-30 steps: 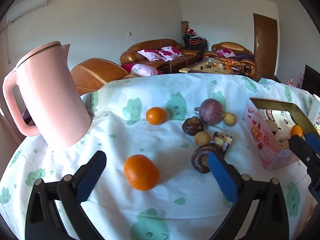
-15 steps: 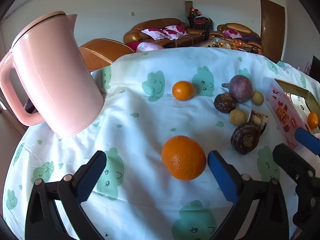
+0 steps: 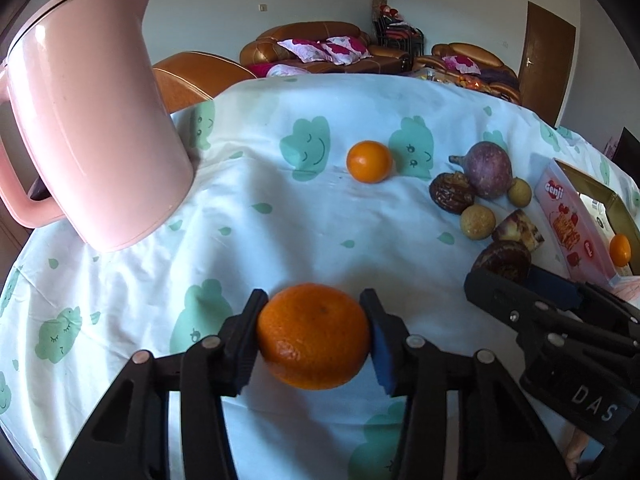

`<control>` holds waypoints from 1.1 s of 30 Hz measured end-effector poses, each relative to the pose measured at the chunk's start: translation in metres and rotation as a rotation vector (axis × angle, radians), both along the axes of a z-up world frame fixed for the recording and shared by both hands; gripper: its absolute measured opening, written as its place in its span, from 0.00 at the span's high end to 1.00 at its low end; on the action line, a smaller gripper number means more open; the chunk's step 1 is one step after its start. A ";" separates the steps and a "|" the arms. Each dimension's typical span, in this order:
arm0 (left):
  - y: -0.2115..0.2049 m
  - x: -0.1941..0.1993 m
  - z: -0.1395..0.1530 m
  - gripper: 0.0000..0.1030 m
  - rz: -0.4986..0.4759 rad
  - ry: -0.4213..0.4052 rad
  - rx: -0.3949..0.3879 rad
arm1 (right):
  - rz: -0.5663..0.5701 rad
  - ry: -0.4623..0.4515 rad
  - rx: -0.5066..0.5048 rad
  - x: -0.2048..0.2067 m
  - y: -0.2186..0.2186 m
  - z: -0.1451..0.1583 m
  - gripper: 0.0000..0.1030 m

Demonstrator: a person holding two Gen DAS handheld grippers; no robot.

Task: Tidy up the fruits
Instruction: 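Grasp the dark round fruit with the right tool while the left tool holds the orange, then release the dark fruit into the pink tin with the right tool while the left tool drops the orange in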

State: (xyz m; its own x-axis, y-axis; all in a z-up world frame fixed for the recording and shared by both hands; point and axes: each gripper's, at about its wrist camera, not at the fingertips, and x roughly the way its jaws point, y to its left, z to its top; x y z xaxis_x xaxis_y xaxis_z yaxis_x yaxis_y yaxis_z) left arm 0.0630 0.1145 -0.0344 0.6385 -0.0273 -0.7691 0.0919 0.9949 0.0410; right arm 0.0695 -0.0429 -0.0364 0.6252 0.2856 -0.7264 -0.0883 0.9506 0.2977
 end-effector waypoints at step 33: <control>-0.064 -0.049 0.043 0.52 0.039 -0.335 -0.014 | -0.155 -0.417 -0.295 -0.091 -0.090 0.067 0.67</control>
